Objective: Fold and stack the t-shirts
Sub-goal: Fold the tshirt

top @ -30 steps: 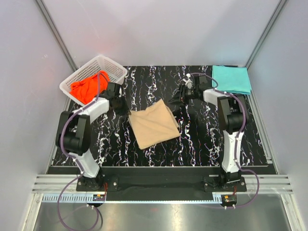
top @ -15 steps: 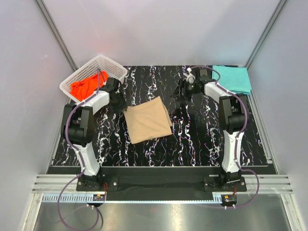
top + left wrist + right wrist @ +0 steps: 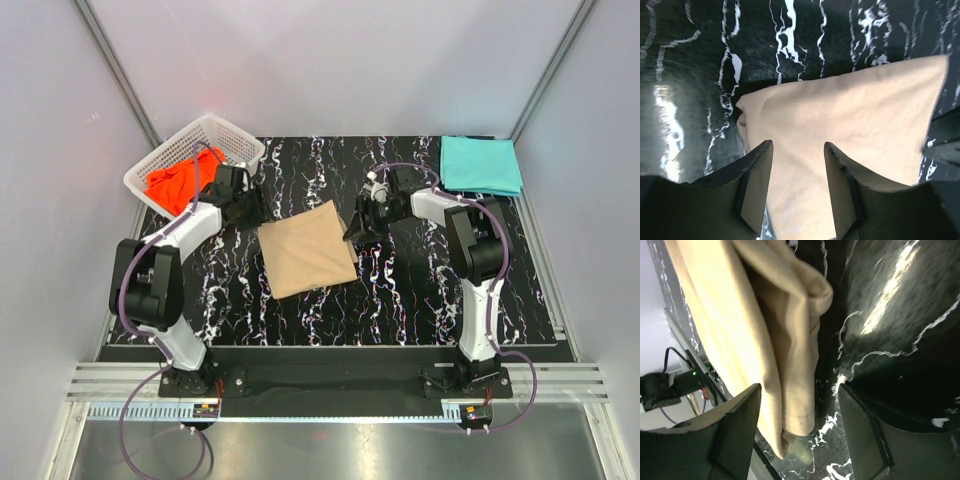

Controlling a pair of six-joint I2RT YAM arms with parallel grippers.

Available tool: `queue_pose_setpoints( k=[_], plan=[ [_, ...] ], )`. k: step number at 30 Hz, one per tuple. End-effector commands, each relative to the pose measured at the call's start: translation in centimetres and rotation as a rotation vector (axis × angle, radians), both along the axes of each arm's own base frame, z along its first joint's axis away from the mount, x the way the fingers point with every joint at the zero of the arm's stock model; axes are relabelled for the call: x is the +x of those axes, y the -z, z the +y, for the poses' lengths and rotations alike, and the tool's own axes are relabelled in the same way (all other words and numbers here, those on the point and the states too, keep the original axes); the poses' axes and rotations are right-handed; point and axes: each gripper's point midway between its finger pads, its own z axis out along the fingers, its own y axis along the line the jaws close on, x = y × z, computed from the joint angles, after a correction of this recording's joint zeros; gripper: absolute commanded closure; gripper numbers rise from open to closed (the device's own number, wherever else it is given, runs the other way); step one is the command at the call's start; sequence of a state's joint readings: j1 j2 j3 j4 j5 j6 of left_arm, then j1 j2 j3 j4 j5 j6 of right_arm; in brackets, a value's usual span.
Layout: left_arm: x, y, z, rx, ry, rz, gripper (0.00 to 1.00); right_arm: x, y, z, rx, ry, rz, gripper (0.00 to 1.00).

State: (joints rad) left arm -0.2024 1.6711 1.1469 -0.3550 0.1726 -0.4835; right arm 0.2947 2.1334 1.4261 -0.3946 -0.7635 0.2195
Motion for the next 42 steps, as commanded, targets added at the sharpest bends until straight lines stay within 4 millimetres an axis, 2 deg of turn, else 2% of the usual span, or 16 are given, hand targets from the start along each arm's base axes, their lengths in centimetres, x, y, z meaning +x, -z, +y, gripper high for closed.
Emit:
queue_pose_setpoints(
  k=[1, 6, 10, 14, 17, 21, 23, 24, 28, 32, 33, 36, 37, 38, 39, 42],
  plan=[
    [0.2, 2.8, -1.2, -0.061, 0.027, 0.038, 0.5, -1.2, -1.0, 0.4, 0.015, -0.026, -0.069, 0.29],
    [0.9, 6.2, 0.1, 0.018, -0.031, 0.113, 0.51, -2.0, -1.3, 0.6, 0.051, -0.004, -0.098, 0.3],
    [1.3, 7.2, 0.4, 0.051, -0.03, 0.14, 0.51, -2.7, -1.9, 0.1, 0.043, 0.037, -0.109, 0.34],
    [1.7, 4.8, -1.0, -0.017, 0.02, 0.089, 0.47, -2.9, -3.5, 0.3, 0.064, 0.044, -0.147, 0.35],
    [2.1, 1.4, -1.9, -0.061, 0.054, 0.042, 0.44, -3.3, -3.8, 0.8, 0.064, 0.041, -0.154, 0.3],
    [1.4, -2.0, -1.3, -0.047, 0.037, 0.0, 0.41, -3.7, -3.4, 1.4, 0.05, 0.077, -0.174, 0.28],
    [0.6, -3.2, -1.1, -0.042, 0.03, -0.028, 0.38, -3.6, -3.1, 1.9, 0.048, 0.09, -0.167, 0.15],
    [0.4, -3.3, -1.2, -0.047, 0.029, -0.032, 0.38, -3.5, -2.8, 2.1, 0.031, 0.096, -0.171, 0.11],
    [-1.1, -1.5, -1.8, -0.087, 0.051, 0.005, 0.38, -3.3, -0.8, 1.8, -0.03, 0.126, -0.162, 0.16],
    [-1.7, 1.2, -2.4, -0.118, 0.06, 0.047, 0.38, -4.1, 0.0, 1.8, -0.033, 0.117, -0.137, 0.24],
    [-1.7, 1.9, -2.5, -0.126, 0.061, 0.056, 0.38, -3.9, -0.2, 2.0, -0.014, 0.114, -0.156, 0.37],
    [-1.0, 4.0, -3.0, -0.134, 0.079, 0.077, 0.38, -4.7, 0.2, 2.5, 0.022, 0.1, -0.134, 0.65],
    [-0.1, 3.8, -3.2, -0.134, 0.084, 0.06, 0.39, -4.6, 0.2, 2.7, 0.038, 0.105, -0.132, 0.7],
    [0.3, 4.6, -3.1, -0.128, 0.082, 0.073, 0.39, -4.8, 0.3, 2.7, 0.045, 0.11, -0.123, 0.75],
    [0.7, 4.8, -3.2, -0.125, 0.081, 0.071, 0.39, -5.3, 0.6, 2.7, 0.053, 0.11, -0.102, 0.84],
    [1.7, 4.9, -3.0, -0.113, 0.061, 0.062, 0.39, -6.0, 1.0, 2.7, 0.063, 0.113, -0.056, 0.97]
  ],
)
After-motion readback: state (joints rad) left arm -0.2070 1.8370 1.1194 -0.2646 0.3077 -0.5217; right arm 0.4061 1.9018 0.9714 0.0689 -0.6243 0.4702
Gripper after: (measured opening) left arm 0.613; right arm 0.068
